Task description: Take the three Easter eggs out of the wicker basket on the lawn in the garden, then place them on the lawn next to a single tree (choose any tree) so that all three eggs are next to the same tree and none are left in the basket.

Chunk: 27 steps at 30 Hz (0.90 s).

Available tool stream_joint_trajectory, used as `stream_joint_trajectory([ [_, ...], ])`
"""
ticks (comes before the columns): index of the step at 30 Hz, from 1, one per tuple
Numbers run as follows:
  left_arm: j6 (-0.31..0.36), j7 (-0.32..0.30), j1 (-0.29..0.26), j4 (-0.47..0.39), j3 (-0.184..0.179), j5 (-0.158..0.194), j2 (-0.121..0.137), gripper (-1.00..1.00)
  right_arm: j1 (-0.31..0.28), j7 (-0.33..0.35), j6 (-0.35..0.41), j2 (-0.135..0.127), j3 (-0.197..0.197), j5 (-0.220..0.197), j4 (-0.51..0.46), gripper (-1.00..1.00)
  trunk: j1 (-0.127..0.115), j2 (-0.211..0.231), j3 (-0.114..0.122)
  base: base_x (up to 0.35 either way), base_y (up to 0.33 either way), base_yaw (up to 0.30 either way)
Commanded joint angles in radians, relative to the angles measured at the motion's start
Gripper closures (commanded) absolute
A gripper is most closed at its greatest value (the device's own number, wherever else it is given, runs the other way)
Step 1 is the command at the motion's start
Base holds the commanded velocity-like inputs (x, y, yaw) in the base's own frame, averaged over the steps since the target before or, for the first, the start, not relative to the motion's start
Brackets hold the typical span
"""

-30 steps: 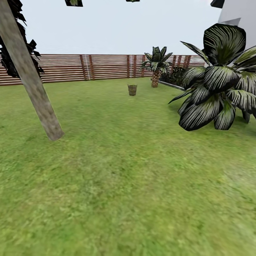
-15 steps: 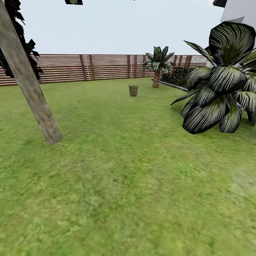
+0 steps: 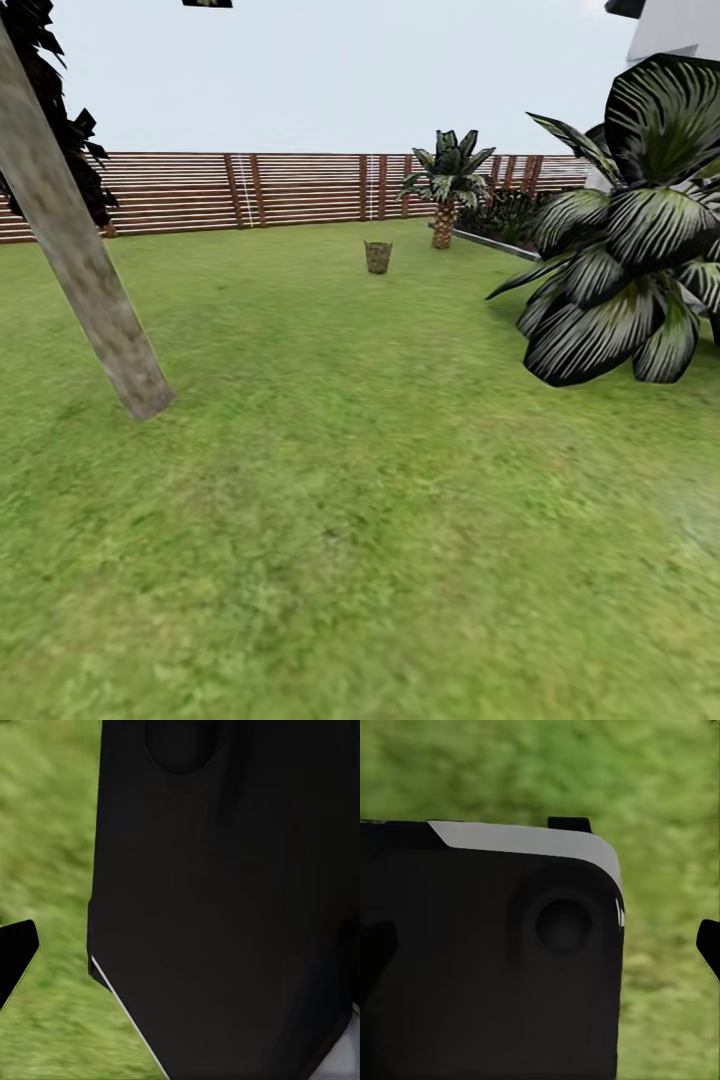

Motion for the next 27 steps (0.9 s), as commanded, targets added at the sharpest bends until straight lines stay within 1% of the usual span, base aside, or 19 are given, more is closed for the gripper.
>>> stream_joint_trajectory([
  [1, -0.001, 0.0, 0.0, 0.0, 0.005, 0.001, 0.0, -1.0, -0.001, 0.001, -0.003, 0.0, 0.0, 0.001, 0.001, -1.0, 0.001, 0.0, -0.001, 0.314, 0.106, 0.0],
  [10, -0.001, 0.0, 0.0, 0.0, 0.005, 0.001, -0.001, -1.0, -0.001, 0.001, -0.008, -0.001, -0.001, -0.003, -0.001, -1.0, 0.001, 0.0, -0.001, 0.314, 0.106, -0.021],
  [27, -0.001, 0.0, 0.0, 0.0, 0.005, 0.001, -0.001, -1.0, -0.001, 0.002, -0.008, -0.002, -0.001, -0.004, -0.001, -1.0, 0.001, 0.0, 0.001, 0.314, 0.106, -0.264],
])
